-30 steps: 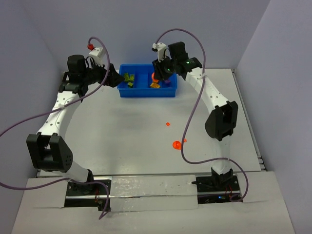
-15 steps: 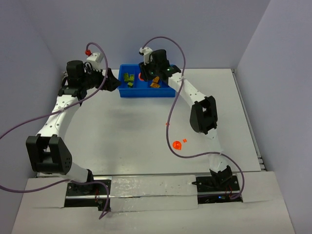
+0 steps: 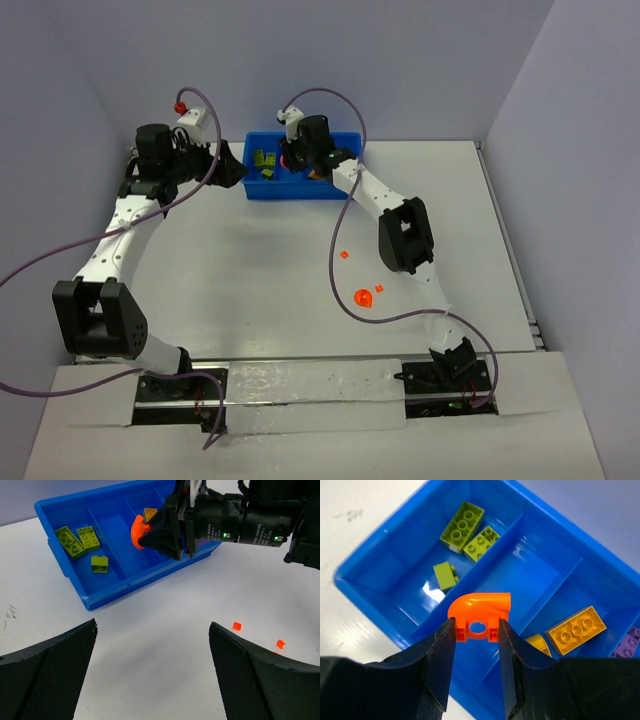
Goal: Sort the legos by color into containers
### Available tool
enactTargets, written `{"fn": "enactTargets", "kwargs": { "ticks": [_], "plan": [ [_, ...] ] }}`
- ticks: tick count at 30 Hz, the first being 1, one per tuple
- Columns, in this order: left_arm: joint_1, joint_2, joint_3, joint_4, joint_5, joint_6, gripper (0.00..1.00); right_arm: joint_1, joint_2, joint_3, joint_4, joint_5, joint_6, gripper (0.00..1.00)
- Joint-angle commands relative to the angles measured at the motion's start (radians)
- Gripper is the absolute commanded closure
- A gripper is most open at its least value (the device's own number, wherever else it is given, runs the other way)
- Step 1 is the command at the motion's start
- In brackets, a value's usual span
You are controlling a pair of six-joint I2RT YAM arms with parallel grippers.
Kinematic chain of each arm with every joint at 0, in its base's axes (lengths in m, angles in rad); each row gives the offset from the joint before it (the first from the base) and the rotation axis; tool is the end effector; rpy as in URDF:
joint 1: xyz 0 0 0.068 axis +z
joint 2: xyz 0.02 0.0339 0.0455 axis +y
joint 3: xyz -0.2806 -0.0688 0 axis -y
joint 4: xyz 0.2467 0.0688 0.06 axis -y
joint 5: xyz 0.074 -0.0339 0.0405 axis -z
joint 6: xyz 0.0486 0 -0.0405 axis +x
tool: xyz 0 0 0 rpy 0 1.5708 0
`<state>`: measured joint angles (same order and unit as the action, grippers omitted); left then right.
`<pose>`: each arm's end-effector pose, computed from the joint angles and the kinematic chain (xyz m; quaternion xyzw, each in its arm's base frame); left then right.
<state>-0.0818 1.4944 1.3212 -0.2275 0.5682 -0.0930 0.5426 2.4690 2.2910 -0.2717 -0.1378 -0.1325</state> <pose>0.3545 -0.0553 0.3650 0.1503 0.8011 -0.2791 0.5077 0.5129 0.3170 0.2506 -0.3144 0.7852 0.1651 0.5074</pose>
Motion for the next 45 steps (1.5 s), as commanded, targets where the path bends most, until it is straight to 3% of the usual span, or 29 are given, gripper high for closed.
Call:
{"fn": "enactTargets", "kwargs": {
  "ticks": [1,8,11,14,20,25,29,32,34,35,39,45],
  "plan": [
    [0.007,-0.039,0.037,-0.012,-0.004,0.014,0.01,0.001,0.018,0.03,0.052,0.027,-0.026,0.7],
    [0.007,-0.047,0.035,-0.018,0.013,0.019,0.01,0.008,0.022,0.021,0.059,0.052,-0.036,0.21],
    [0.007,-0.055,0.021,-0.013,0.022,0.016,0.01,0.013,0.004,0.018,0.055,0.046,-0.041,0.13],
    [0.007,-0.064,0.009,0.002,0.06,0.008,0.01,0.014,-0.036,0.015,0.057,0.034,-0.021,0.12],
    [-0.019,-0.041,-0.007,0.051,0.219,0.036,0.01,-0.049,-0.308,-0.09,0.049,-0.007,0.129,0.1],
    [-0.181,0.052,0.04,-0.08,0.28,0.271,0.03,-0.194,-0.546,-0.304,-0.036,-0.086,0.181,0.02],
    [-0.376,0.155,0.098,-0.252,0.317,0.585,0.04,-0.372,-0.731,-0.497,-0.158,-0.143,0.106,0.0],
    [-0.47,0.221,0.143,-0.339,0.341,0.686,0.04,-0.442,-0.834,-0.63,-0.189,-0.161,0.063,0.0],
    [-0.579,0.315,0.229,-0.37,0.299,0.673,0.05,-0.493,-0.888,-0.697,-0.231,-0.168,0.035,0.0],
    [-0.582,0.317,0.231,-0.371,0.291,0.673,0.05,-0.507,-0.911,-0.726,-0.236,-0.167,0.03,0.0],
    [-0.717,0.279,0.072,-0.191,0.131,0.589,0.05,-0.539,-1.024,-0.902,-0.213,-0.166,0.002,0.0],
    [-0.805,0.261,-0.02,-0.147,0.07,0.579,0.06,-0.607,-1.155,-1.04,-0.199,-0.184,-0.013,0.0]
  ]
}}
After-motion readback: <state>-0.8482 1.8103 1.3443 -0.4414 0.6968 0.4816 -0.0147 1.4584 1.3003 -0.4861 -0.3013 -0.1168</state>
